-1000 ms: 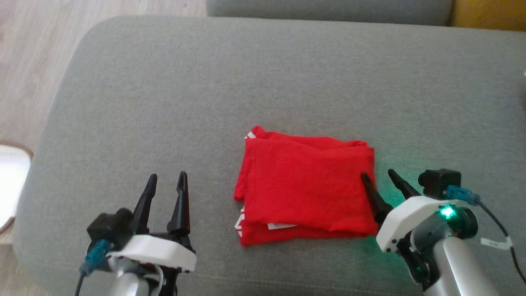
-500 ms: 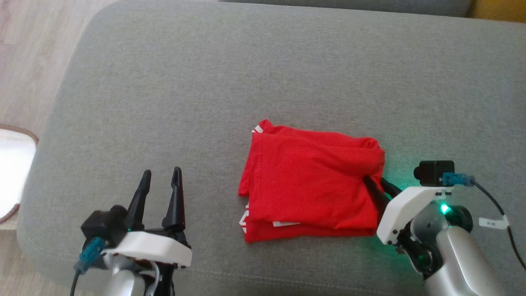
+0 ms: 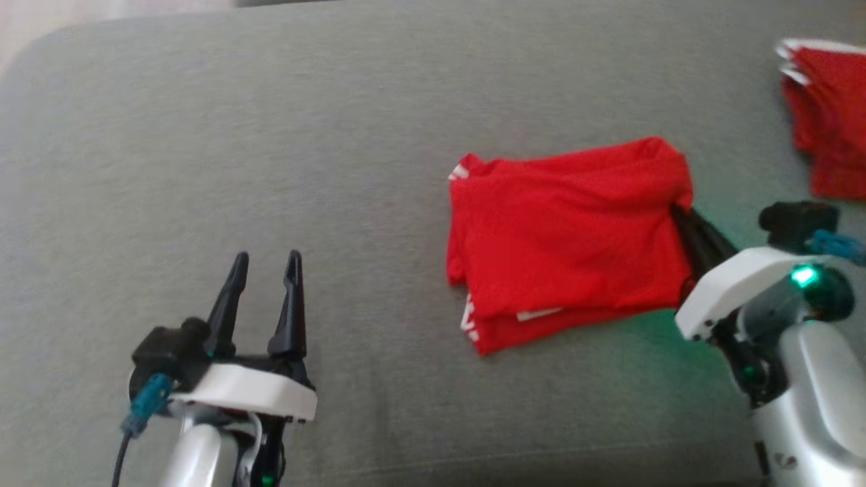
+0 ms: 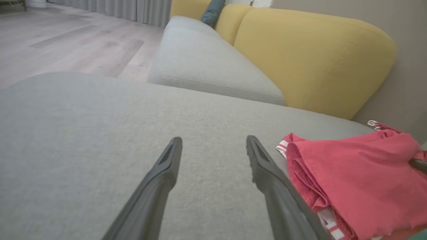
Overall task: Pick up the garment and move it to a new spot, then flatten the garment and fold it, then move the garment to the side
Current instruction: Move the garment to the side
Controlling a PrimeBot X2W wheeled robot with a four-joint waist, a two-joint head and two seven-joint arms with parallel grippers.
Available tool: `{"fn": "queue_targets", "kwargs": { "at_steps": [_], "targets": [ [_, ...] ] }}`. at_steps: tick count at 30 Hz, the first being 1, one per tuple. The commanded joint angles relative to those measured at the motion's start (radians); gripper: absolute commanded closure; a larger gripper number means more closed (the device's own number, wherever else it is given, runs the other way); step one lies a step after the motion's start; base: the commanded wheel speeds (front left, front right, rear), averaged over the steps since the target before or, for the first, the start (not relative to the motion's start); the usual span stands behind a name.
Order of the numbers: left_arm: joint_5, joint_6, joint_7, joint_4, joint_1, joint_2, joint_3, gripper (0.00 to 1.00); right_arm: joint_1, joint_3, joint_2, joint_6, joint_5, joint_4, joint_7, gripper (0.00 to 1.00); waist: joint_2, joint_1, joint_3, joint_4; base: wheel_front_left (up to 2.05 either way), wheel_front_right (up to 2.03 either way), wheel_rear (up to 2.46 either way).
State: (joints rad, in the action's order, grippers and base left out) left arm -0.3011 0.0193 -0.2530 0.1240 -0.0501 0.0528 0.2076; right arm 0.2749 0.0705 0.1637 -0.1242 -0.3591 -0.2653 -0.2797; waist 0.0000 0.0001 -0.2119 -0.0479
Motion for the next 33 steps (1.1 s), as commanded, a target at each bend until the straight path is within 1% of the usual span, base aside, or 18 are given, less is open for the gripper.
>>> {"fn": "queue_targets", "kwargs": {
  "at_steps": [1,5,8,11,14,18,25,29,33],
  "targets": [
    [0.01,0.004,-0.009,-0.038,-0.044,-0.001,-0.036,0.0,0.031,0.005,0.014,-0.007,0.005,0.049,0.014,1.0,0.0,-0.0001,-0.035,-0.087,0.0,0.0,0.0],
    [0.028,0.009,-0.009,-0.047,-0.066,0.01,-0.03,0.0,0.041,-0.024,0.02,-0.007,0.014,0.09,0.017,1.0,0.0,-0.0001,-0.08,-0.187,0.0,0.0,0.0],
    [0.042,0.011,-0.003,-0.054,-0.087,0.024,-0.021,0.0,0.055,-0.034,0.009,-0.007,0.019,0.103,0.027,1.0,0.0,-0.0001,-0.11,-0.246,0.0,0.0,0.0],
    [0.052,0.013,0.008,-0.062,-0.106,0.033,-0.012,0.0,0.064,-0.034,-0.003,-0.007,0.022,0.107,0.038,1.0,0.0,-0.0001,-0.13,-0.284,0.0,0.0,0.0],
    [0.057,0.012,0.016,-0.071,-0.113,0.04,-0.007,0.0,0.066,-0.037,-0.01,-0.007,0.026,0.111,0.05,1.0,0.0,-0.0001,-0.139,-0.303,0.0,0.0,0.0],
    [0.06,0.012,0.024,-0.08,-0.113,0.045,0.001,0.0,0.068,-0.054,-0.007,-0.007,0.03,0.113,0.061,1.0,0.0,-0.0001,-0.138,-0.301,0.0,0.0,0.0],
    [0.049,0.004,0.019,-0.077,-0.101,0.042,0.006,0.0,0.083,-0.072,0.004,-0.007,0.05,0.116,0.053,1.0,0.0,-0.0001,-0.102,-0.254,0.0,0.0,0.0],
    [0.036,0.001,0.011,-0.067,-0.092,0.033,0.011,0.0,0.144,-0.077,0.023,-0.007,0.065,0.086,0.02,1.0,0.0,-0.0001,-0.07,-0.223,0.0,0.0,0.0],
    [0.022,-0.001,0.002,-0.052,-0.089,0.023,0.019,0.0,0.243,-0.098,0.052,-0.007,0.098,0.012,-0.008,1.0,0.0,-0.0001,-0.035,-0.184,0.0,0.0,0.0]
  ]
}}
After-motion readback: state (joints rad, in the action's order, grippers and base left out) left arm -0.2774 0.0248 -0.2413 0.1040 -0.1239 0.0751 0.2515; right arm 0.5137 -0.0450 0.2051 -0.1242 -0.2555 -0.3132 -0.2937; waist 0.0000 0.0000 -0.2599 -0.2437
